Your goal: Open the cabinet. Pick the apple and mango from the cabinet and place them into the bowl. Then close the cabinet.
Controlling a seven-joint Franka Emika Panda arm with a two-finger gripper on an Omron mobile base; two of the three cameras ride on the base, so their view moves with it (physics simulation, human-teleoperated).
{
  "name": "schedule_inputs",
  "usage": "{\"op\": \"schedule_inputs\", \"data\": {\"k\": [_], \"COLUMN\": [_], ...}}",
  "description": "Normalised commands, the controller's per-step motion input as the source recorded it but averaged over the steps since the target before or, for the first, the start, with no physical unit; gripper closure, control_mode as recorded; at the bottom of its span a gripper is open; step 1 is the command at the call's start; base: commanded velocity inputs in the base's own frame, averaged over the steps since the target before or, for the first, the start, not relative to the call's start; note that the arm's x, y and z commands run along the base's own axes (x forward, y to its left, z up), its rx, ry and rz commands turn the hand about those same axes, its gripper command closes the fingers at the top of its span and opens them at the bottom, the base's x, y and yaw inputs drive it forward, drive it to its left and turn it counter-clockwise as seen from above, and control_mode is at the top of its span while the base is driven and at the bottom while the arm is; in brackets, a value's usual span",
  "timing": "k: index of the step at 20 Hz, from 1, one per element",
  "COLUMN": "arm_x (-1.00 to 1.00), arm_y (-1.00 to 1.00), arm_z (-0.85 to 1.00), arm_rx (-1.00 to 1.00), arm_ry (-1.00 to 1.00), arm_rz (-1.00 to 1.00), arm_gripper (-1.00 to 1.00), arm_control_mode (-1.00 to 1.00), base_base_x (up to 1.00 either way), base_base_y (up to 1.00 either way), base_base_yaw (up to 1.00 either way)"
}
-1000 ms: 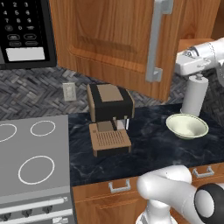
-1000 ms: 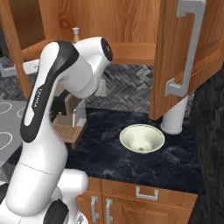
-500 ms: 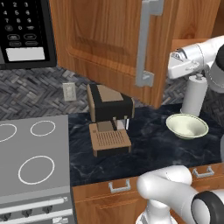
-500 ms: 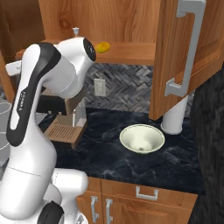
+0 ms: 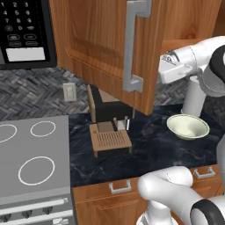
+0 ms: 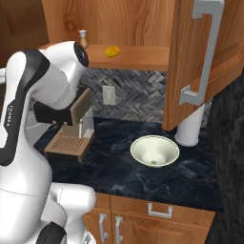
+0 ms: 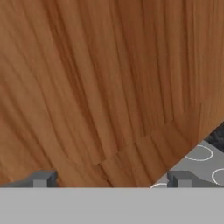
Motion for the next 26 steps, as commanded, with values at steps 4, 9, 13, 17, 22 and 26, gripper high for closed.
{"op": "schedule_inputs", "data": {"k": [4, 9, 13, 17, 22, 26], "arm_x": [-0.20, -0.18, -0.15, -0.17, -0.16, -0.13], "arm_y": [0.24, 0.15, 0.13, 0.12, 0.13, 0.11], "arm_z": [0.00, 0.00, 0.00, 0.00, 0.00, 0.00], "arm_rx": [0.00, 0.00, 0.00, 0.00, 0.00, 0.00], "arm_ry": [0.00, 0.01, 0.02, 0.02, 0.02, 0.02], "arm_rz": [0.03, 0.02, 0.00, 0.00, 0.00, 0.00], "arm_gripper": [-1.00, -1.00, -1.00, -1.00, -1.00, -1.00], "arm_control_mode": [-1.00, -1.00, -1.00, -1.00, -1.00, -1.00], "base_base_x": [0.00, 0.00, 0.00, 0.00, 0.00, 0.00], "base_base_y": [0.00, 0.00, 0.00, 0.00, 0.00, 0.00], "base_base_yaw": [0.00, 0.00, 0.00, 0.00, 0.00, 0.00]}}
